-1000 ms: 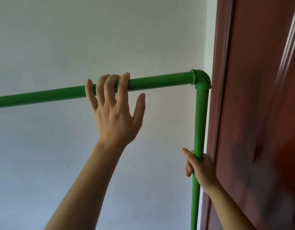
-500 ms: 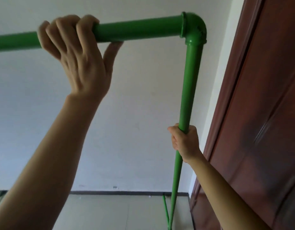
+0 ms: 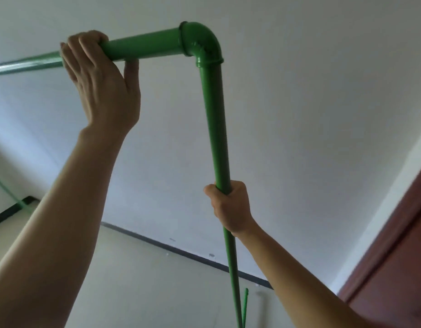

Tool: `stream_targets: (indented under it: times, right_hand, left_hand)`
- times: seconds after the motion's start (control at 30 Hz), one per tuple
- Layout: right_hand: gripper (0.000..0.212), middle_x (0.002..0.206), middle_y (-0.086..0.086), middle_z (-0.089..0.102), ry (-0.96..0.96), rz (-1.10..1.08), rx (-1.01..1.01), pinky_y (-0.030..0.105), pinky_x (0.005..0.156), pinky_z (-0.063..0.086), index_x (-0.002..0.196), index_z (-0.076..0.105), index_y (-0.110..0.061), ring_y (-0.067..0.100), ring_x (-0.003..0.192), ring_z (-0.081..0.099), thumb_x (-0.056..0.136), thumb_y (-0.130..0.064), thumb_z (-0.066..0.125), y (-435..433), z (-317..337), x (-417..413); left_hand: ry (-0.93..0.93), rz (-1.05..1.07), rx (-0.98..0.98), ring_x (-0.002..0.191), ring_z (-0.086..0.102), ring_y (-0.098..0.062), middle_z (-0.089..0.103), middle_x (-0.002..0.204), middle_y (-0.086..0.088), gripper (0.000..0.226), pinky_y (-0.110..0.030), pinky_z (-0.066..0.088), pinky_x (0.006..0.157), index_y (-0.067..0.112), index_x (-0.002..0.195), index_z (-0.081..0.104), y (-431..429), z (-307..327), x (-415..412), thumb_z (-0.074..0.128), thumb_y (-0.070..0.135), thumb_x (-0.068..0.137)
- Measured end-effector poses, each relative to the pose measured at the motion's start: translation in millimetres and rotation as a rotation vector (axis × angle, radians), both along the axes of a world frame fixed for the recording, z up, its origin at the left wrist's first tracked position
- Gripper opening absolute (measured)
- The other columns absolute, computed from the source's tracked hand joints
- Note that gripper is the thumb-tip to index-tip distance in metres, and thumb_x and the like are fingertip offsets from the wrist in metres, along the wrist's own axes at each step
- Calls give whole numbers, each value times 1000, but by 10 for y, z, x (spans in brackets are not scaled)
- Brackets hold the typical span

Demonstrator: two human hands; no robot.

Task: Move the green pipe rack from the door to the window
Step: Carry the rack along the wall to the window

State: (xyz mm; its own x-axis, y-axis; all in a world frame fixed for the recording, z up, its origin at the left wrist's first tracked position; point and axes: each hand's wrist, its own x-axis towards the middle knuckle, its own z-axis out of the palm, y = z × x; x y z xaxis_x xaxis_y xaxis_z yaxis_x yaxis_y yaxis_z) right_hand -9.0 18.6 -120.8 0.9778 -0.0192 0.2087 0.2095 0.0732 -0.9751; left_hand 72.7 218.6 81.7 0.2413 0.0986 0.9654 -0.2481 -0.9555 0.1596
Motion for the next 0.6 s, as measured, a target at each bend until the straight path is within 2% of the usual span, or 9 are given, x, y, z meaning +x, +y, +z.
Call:
stream_targets:
  times: [0.03,0.1,0.17,0.3,0.47,0.53,0.6]
  right_hand:
    - [35,48,2,28,-1,28,-1,28,43,20,52,36,-12,17,42,24,76,-12,60,134,-4,4]
    - [37,45,-1,29,0,85,0,25,42,21,51,36,-13,15,40,25,78,-10,61,387,-34,1]
    - [42,42,-7,29,-14,125,-12,24,41,22,50,34,-16,11,38,26,79,-9,62,598,-92,-12]
    - [53,36,-11,32,-78,131,-31,19,40,26,45,30,-23,5,35,28,83,-11,66,792,-175,-37]
    - [51,40,-7,34,-127,56,23,19,39,29,48,37,-20,7,35,31,86,-15,70,640,-277,57]
    - [50,40,-6,34,-134,47,8,19,38,29,49,37,-18,8,35,31,87,-16,69,550,-319,130]
    - [50,39,-6,35,-113,50,6,22,38,30,48,37,-18,11,35,33,87,-18,69,473,-363,203]
  left_hand:
    - [-29,0,0,111,50,-42,38,108,-4,41,-46,36,109,-5,116,50,-65,-164,-160,45,30,96]
    - [65,25,-33,115,49,-40,50,113,-13,42,-43,36,109,-4,120,48,139,-321,-232,46,29,94]
    - [44,15,-73,116,50,-38,55,120,-21,41,-42,37,108,-4,122,48,440,-259,-253,48,26,94]
    - [27,56,2,109,53,-38,58,114,-24,33,-40,40,99,-5,117,51,657,-327,-332,50,19,95]
    - [92,-14,34,102,56,-32,62,107,-18,25,-28,40,91,-2,111,57,553,-242,-284,56,9,89]
    - [120,-157,-143,108,55,-24,60,112,-13,31,-28,42,96,1,114,60,401,-262,-271,48,2,85]
    - [73,-351,-480,115,52,-15,58,122,-7,37,-27,42,104,8,120,62,228,-271,-264,41,4,89]
